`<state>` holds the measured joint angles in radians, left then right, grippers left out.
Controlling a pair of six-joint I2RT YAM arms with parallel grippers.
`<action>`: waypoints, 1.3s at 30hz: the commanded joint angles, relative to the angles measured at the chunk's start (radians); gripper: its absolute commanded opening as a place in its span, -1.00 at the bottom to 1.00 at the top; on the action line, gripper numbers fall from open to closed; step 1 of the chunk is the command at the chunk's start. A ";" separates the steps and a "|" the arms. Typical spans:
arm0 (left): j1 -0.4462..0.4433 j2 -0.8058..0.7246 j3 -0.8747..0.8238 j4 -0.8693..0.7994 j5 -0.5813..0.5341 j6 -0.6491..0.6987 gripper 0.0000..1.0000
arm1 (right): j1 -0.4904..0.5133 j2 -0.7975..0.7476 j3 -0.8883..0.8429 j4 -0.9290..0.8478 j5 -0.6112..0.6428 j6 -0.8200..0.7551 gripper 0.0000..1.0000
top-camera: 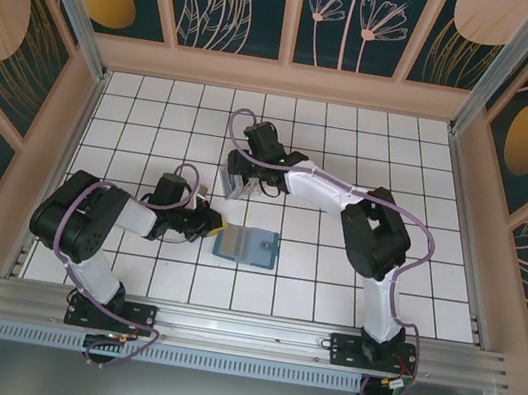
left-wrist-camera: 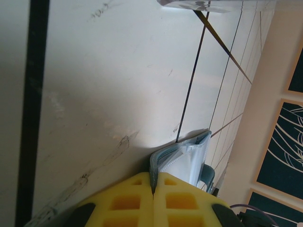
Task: Put the credit cards into the card holder
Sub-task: Move the storage box to the center of the table, then pick up the credit card from the storage box.
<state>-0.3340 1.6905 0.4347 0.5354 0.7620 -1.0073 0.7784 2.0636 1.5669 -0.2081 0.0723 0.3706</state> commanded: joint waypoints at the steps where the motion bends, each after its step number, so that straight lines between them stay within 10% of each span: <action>1: -0.004 -0.002 -0.007 -0.050 -0.002 0.025 -1.00 | -0.004 -0.036 0.034 -0.050 0.013 -0.036 0.34; 39: -0.004 -0.009 -0.011 -0.055 -0.004 0.030 -1.00 | 0.001 0.094 0.154 -0.193 -0.052 0.006 0.36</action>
<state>-0.3340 1.6894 0.4347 0.5346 0.7616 -0.9997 0.7780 2.1277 1.7004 -0.3744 0.0475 0.3721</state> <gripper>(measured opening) 0.062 0.681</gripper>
